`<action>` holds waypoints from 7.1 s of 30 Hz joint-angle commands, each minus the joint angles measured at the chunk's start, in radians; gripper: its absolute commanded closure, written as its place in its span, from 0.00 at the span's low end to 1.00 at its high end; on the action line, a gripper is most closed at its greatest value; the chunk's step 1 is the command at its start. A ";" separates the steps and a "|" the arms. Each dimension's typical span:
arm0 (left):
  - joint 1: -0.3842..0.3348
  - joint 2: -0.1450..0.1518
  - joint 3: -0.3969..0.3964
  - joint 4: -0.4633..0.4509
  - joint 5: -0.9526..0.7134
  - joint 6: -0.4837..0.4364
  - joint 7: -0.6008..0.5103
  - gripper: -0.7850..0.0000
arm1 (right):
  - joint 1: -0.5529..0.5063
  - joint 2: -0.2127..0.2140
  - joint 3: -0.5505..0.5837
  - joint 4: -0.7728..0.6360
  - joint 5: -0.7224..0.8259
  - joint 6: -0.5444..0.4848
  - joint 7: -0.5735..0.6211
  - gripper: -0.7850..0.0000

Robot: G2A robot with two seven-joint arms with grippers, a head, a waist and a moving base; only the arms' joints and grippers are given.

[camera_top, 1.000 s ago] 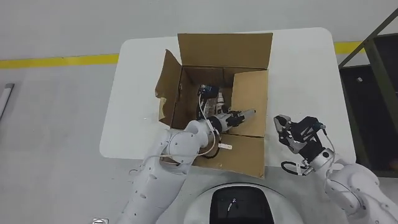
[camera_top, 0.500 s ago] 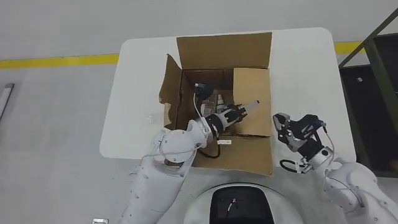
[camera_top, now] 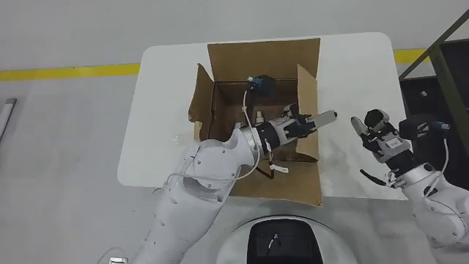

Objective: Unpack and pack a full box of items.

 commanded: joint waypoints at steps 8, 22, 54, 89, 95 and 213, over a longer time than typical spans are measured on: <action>-0.097 -0.039 0.148 0.094 -0.016 -0.099 -0.004 0.00 | 0.001 0.003 0.136 -0.041 0.345 0.004 0.111 0.52; -0.119 -0.062 0.207 0.148 -0.011 -0.123 -0.040 0.00 | 0.080 0.014 0.147 -0.049 0.544 -0.042 0.280 0.50; 0.040 0.048 -0.158 -0.074 0.604 -0.065 -0.207 0.00 | 0.045 0.018 0.059 -0.003 0.457 -0.008 0.270 1.00; 0.076 0.095 -0.281 -0.102 0.771 -0.144 -0.267 0.00 | 0.043 0.025 0.077 -0.002 0.413 -0.038 0.223 1.00; -0.002 0.075 -0.176 -0.107 0.705 -0.129 -0.261 0.00 | 0.035 0.026 0.092 -0.031 0.327 -0.097 0.154 0.55; -0.073 0.008 -0.222 -0.193 0.848 0.046 -0.489 1.00 | 0.026 0.008 0.080 -0.085 0.441 -0.051 0.315 1.00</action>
